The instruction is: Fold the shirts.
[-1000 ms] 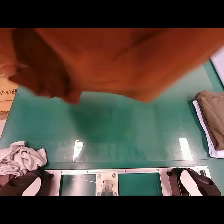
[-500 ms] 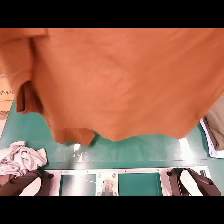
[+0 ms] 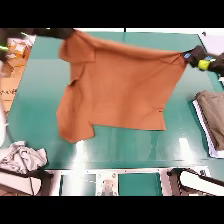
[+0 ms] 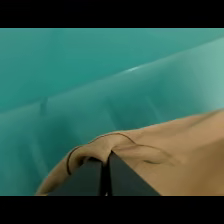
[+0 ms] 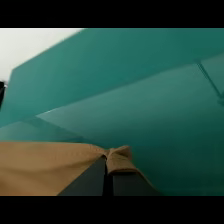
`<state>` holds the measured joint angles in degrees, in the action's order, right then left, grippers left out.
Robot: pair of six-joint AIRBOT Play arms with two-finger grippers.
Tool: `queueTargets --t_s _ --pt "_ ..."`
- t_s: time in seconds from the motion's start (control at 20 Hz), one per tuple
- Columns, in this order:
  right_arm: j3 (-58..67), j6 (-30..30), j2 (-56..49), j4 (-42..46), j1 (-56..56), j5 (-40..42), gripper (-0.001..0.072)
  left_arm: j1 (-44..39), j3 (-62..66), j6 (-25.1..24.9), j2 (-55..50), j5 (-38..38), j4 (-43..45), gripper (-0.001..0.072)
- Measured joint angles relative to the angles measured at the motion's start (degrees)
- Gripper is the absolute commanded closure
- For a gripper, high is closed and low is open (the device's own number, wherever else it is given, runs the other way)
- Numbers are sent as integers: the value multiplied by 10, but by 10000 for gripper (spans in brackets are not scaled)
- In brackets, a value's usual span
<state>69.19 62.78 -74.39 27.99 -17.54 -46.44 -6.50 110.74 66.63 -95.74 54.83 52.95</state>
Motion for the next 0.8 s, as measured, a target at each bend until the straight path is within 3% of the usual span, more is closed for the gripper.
queueTargets --t_s 0.05,0.1,0.15,0.2,0.25,0.3,0.45,0.5,0.55,0.6,0.8 --pt "0 -6 -35 -10 4 16 697 -9 0 -2 -33 -18 -9 677" --pt "1 -11 -65 -17 6 29 646 -15 0 -3 -59 -30 -16 677" --pt "3 -15 -93 -24 8 39 427 -21 0 -3 -84 -40 -22 652" --pt "5 -18 -116 -30 8 46 269 -24 0 -4 -101 -43 -25 371" --pt "5 -22 -132 -32 5 49 287 -26 0 -3 -114 -43 -27 122" --pt "6 -24 -146 -33 -2 52 320 -26 0 -1 -122 -43 -28 95" --pt "10 -28 -160 -36 -42 36 466 -10 21 22 -137 -7 -14 99" --pt "10 -28 -161 -36 -63 22 606 -1 32 29 -138 15 -9 214" --pt "11 -25 -160 -37 -84 4 698 12 45 41 -140 39 -5 515" --pt "11 -21 -159 -37 -105 -19 698 25 54 51 -142 65 -1 668" --pt "2 -17 -151 -36 -167 -138 700 79 73 90 -143 171 0 680"
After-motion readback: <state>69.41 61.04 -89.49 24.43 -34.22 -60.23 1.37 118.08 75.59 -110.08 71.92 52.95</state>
